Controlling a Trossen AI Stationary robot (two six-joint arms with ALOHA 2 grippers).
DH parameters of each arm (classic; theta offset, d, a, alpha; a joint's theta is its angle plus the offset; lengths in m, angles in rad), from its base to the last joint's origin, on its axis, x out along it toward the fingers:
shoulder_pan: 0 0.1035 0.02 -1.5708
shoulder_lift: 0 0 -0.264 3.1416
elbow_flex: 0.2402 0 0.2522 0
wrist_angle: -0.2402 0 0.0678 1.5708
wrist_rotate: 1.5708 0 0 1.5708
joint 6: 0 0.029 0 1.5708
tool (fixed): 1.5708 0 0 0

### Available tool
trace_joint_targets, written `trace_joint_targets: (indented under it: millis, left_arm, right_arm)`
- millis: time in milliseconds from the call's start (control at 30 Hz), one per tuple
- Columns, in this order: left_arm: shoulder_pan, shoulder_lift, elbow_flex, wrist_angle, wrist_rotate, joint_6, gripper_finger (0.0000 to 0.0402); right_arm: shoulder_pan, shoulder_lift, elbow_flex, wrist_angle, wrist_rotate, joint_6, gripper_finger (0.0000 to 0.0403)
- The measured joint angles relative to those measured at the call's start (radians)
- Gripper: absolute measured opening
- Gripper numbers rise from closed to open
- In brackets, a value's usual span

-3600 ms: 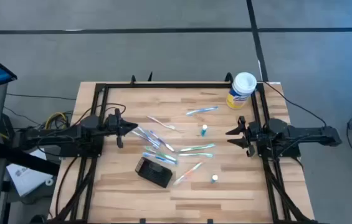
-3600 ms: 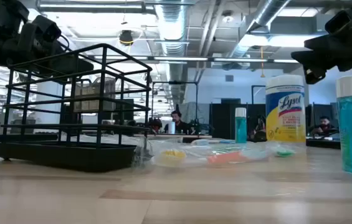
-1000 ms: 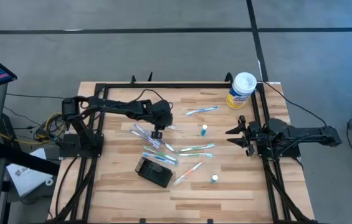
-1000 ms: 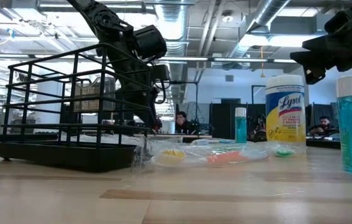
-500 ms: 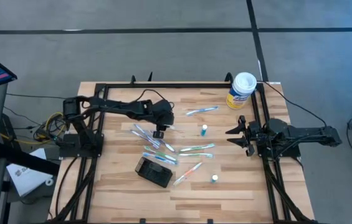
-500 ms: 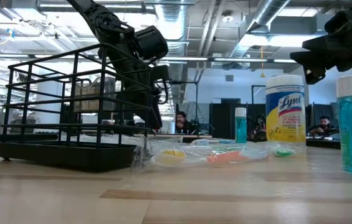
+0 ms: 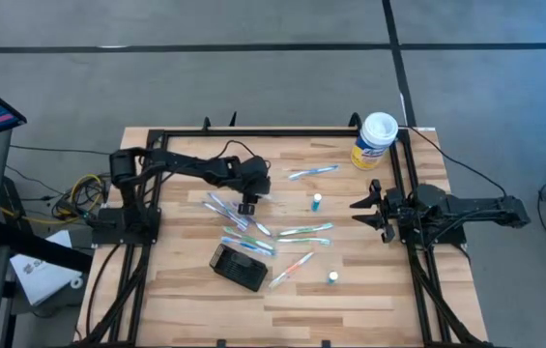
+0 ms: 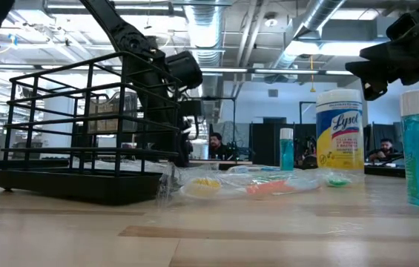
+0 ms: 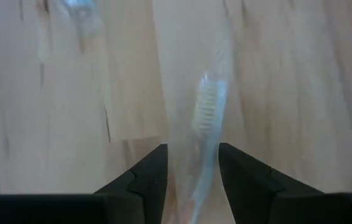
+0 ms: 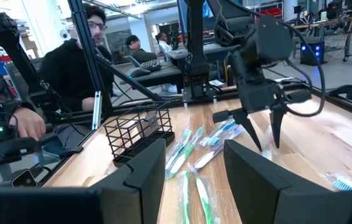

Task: Pick & Place toothbrushing station
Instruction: Put the orange toothbrush into the mesh organizer

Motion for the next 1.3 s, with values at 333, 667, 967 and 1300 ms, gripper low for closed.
trace_joint_targets:
  millis: [333,667,967,1300]
  left_arm:
    - [0.005,0.017,0.003,0.003,0.005,0.0,0.0133]
    - [-0.001,0.015,0.001,-0.006,0.007,0.0,0.004]
    - [-0.001,0.009,-0.001,0.003,0.0,-0.008,0.0005]
    - [0.001,-0.142,-0.019,0.036,0.062,-0.095,0.0003]
  right_arm:
    - [-0.001,0.0,0.0,0.0,0.0,0.0,0.0154]
    - [-0.001,0.0,0.0,0.0,0.0,0.0,0.0154]
    - [-0.001,0.0,0.0,0.0,0.0,0.0,0.0154]
    - [0.0,0.0,0.0,-0.006,0.0,0.0,0.0154]
